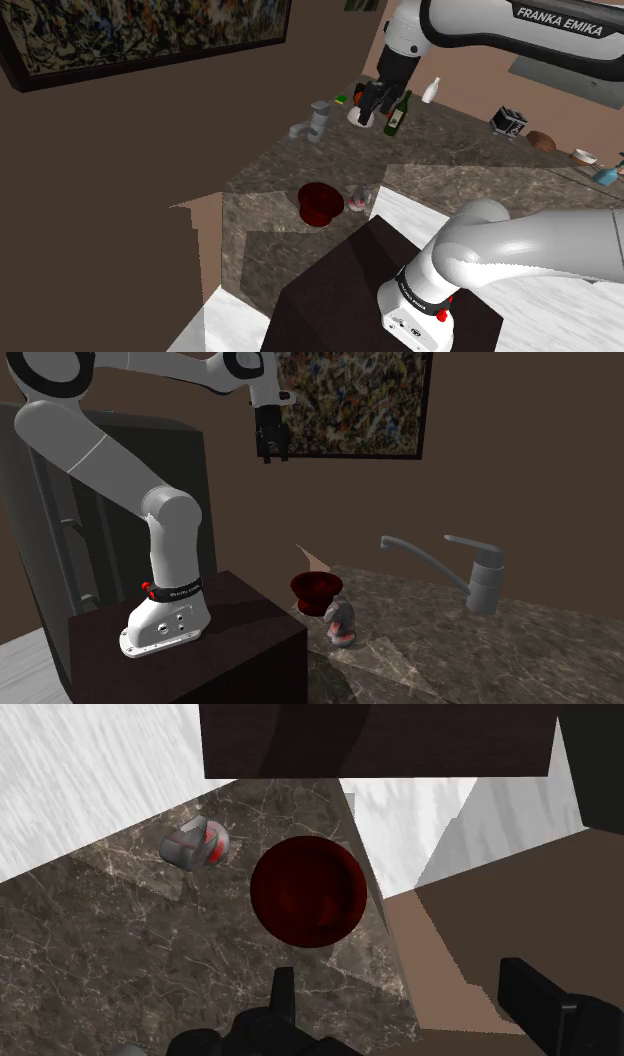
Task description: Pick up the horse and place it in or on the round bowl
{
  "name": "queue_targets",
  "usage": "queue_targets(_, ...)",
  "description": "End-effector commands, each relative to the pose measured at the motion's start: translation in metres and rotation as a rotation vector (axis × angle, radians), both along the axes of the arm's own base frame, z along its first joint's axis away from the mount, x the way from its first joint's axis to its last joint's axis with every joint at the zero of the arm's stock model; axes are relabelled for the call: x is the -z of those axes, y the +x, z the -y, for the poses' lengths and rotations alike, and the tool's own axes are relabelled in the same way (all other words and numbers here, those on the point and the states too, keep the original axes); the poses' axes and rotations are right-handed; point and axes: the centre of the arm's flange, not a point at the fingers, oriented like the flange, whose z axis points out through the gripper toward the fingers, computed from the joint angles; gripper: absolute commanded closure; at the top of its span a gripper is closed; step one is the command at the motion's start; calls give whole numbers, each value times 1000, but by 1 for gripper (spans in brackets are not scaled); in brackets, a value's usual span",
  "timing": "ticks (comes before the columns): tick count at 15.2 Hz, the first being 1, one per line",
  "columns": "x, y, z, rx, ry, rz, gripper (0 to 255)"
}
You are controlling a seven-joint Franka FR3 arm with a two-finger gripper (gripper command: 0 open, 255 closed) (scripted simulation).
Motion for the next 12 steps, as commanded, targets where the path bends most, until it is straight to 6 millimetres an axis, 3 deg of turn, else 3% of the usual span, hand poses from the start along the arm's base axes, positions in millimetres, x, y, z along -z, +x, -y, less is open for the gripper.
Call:
queue_targets(1, 0, 0, 0, 0, 0, 0, 0)
queue_targets(12, 117, 0, 87, -43, -1, 12, 0)
